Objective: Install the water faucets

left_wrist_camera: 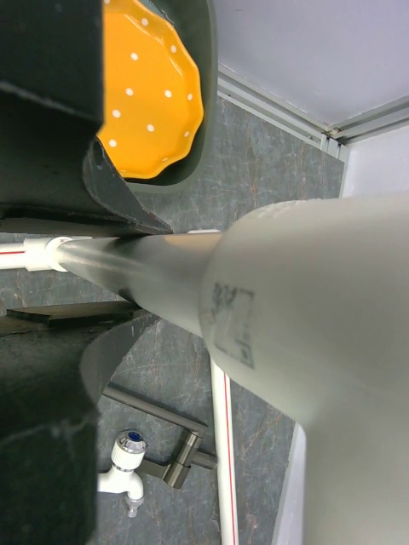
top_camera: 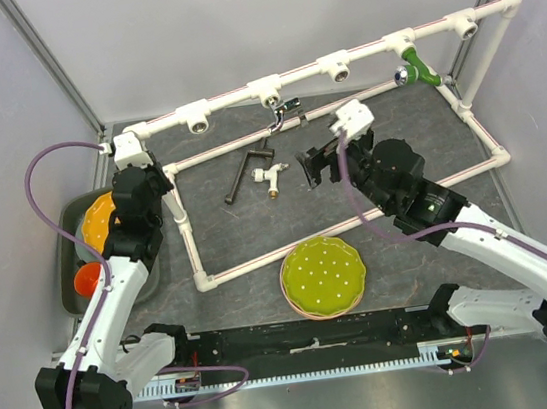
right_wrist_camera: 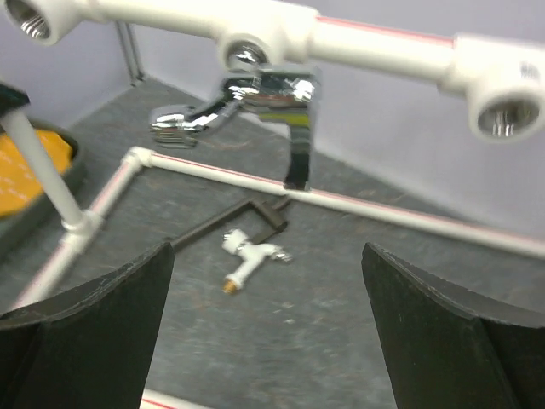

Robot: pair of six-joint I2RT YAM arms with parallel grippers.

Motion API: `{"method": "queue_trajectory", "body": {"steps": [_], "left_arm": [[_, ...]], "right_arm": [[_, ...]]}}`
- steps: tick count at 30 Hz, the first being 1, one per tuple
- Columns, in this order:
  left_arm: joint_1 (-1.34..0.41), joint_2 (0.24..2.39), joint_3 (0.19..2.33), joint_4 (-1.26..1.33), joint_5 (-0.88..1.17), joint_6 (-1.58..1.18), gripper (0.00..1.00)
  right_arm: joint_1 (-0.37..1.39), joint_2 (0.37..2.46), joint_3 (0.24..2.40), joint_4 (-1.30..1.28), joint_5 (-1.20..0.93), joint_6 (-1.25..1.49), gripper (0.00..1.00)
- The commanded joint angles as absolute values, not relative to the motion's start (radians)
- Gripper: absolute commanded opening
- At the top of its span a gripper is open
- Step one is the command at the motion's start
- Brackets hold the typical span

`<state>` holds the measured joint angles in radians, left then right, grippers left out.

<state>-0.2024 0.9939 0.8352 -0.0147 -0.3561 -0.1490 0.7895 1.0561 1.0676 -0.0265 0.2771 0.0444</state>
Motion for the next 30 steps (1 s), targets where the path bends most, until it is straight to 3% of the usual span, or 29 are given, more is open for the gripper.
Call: {"method": "queue_trajectory", "body": {"steps": [1,10,19,25,28,30], "left_arm": [[-0.215,0.974,0.862,0.006,-0.293,-0.276,0.02],[-0.215,0.979,0.862,0.006,-0.296,-0.272,0.02],[-0.215,0.980,0.864,0.006,-0.299,-0.271,0.02],[-0.215,0.982,0.864,0.006,-0.298,-0.270,0.02],[-0.215,0.979,0.864,0.006,-0.299,-0.270,0.02],[-0.215,0.982,0.864,0.006,-0.298,-0.270,0.02]], "right_arm": [[0.911,1.120,1.164,-0.091,0.460,-0.506,0.98],[1.012,1.279,1.181,0.202,0.679,-1.087,0.98],[1.016,1.472,1.200,0.540,0.785,-1.432,0.98],[0.980,1.578,1.267,0.629,0.796,-1.485,0.86],[0.971,1.601,1.284,0.660,0.796,-1.485,0.71],[0.973,1.606,1.289,0.658,0.787,-1.461,0.55]]}}
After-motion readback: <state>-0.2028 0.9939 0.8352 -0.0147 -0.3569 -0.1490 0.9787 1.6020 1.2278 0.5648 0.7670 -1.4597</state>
